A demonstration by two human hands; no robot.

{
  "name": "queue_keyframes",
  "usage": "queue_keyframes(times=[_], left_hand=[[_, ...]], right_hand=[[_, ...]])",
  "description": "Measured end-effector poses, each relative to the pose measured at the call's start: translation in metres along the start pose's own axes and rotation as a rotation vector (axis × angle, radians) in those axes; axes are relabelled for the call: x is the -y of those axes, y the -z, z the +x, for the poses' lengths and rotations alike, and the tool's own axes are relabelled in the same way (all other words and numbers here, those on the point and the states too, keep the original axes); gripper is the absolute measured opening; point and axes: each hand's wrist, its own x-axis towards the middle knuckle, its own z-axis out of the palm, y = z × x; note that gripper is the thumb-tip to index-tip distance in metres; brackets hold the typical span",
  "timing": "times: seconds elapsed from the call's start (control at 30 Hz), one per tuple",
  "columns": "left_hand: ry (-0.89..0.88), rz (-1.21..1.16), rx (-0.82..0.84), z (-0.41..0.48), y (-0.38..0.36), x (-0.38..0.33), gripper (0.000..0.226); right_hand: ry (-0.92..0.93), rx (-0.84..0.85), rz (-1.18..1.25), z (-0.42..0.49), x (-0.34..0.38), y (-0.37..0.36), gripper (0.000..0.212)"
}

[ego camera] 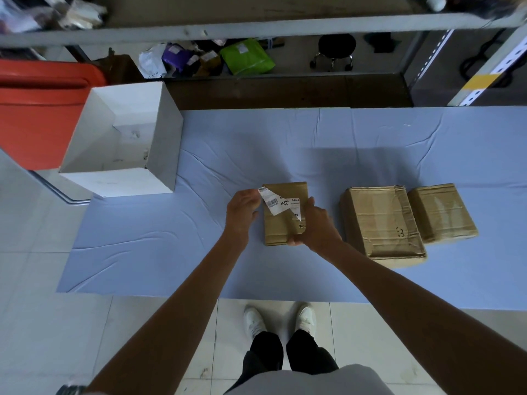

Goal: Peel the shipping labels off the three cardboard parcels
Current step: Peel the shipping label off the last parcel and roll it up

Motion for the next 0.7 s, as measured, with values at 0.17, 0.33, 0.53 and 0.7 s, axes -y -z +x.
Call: queue_keyframes(times=[0.17,0.33,0.53,0.7], left_hand=[[-0.077,-0.009,-0.116,0.008,0.002,-0.003,0.003],[-0.267,0.026,-0.13,0.005,-0.002,0.003,0.016],[-0.255,0.234,-0.078,0.009,-0.005,0.018,0.039],[-0.263,0.309,0.071,0.013,-0.007,0.028,0.058]], right_hand=[[-0.019,0.014,-0.023,0.002,0.0,0.0,0.108],[-0.018,0.013,-0.02,0.002,-0.001,0.0,0.113],[-0.021,0.006,-0.017,0.003,-0.001,0.001,0.111],[-0.02,0.003,-0.016,0.004,-0.002,0.0,0.109]])
